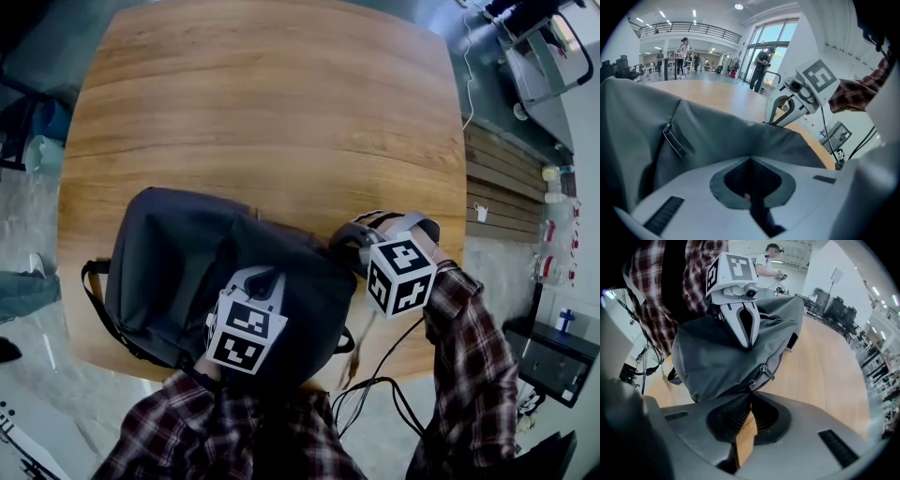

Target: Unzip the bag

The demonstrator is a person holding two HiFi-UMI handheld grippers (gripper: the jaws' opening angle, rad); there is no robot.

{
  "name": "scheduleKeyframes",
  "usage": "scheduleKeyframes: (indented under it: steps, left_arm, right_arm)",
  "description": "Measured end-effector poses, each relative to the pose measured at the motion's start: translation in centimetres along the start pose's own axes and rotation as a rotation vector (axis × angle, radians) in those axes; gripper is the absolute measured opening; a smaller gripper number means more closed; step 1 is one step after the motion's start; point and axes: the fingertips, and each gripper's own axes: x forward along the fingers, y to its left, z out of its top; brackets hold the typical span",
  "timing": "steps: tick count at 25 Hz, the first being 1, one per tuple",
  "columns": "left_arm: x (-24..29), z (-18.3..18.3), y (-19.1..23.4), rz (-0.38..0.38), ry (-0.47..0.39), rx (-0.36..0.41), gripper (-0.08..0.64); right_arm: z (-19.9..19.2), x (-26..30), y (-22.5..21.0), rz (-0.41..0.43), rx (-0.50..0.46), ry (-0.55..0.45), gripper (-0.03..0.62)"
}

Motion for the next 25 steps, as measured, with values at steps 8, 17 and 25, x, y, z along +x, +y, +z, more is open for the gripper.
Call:
scheduleKeyframes:
  steps: [8,17,25]
  left_arm:
    - [0.2,0.2,0.7,0.038,0.002,-0.045,0.009]
    - [-0.8,0.8,0.0,0.043,-0.032,0.0,0.009]
    - [2.5,4.5,-10.5,-0.35,0.024,0.333,0.009]
  right_arm:
    - [-1.3,-1.1,2.7,0.007,0.098,0.043,0.012]
    - [-3.4,-1.6,7.2,-0.112,0.359,0.014,0.012]
    - [-2.9,-2.0,7.1,-0.311,0.577,-0.08,0.012]
